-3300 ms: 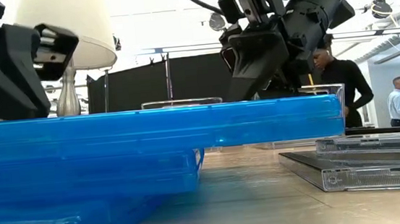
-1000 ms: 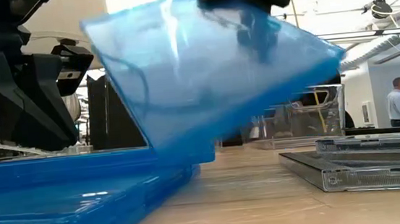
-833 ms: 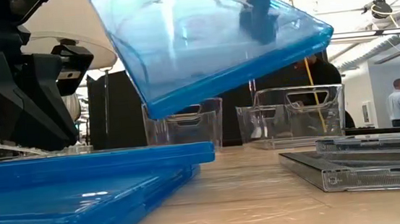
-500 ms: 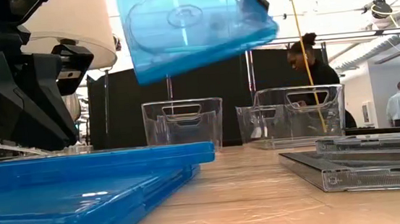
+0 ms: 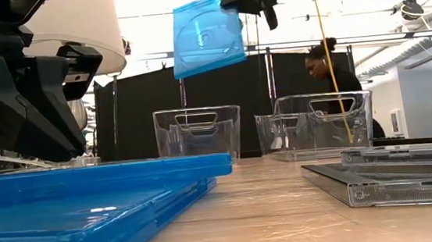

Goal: Pick & place jewel cases by type
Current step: Put the right blue CD case into the left transparent bin

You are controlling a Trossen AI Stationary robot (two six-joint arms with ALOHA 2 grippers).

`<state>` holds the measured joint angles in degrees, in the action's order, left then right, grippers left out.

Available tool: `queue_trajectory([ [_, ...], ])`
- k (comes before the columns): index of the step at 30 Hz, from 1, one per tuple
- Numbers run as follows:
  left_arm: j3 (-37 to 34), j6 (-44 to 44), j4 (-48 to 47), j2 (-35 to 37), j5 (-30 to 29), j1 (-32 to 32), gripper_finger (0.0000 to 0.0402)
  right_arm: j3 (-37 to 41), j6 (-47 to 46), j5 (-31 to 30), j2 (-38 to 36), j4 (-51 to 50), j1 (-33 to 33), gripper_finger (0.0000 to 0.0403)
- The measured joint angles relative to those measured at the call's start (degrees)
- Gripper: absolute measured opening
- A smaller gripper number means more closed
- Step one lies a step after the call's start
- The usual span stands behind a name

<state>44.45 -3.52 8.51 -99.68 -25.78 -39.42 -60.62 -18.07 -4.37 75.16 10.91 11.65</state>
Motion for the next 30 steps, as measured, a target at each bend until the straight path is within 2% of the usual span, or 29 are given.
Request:
queue_trajectory([
  [4, 0.02, 0.51, -0.26, 0.02, -0.02, 0.02, 0.0047, -5.99, 1.65, -0.08, 4.78, -2.41, 4.32, 0.003],
  [9, 0.02, 3.16, -0.26, 0.02, -0.2, 0.02, 0.0046, -18.47, -4.03, 4.23, 16.0, -19.16, 8.85, 0.0029],
  [12, 0.02, 3.45, -0.33, 0.02, -0.26, 0.02, 0.0046, -23.52, -9.35, 5.16, 21.71, -24.44, 11.32, 0.0032],
  [20, 0.02, 3.36, -1.68, 0.04, -0.26, 0.02, 0.0046, -24.94, -21.58, 16.56, 27.91, -21.91, 16.08, 0.0029],
  [30, 0.04, 1.83, -3.04, 0.11, -0.33, 0.02, 0.0046, -23.42, -24.85, 16.4, 28.48, -23.51, 15.99, 0.003],
])
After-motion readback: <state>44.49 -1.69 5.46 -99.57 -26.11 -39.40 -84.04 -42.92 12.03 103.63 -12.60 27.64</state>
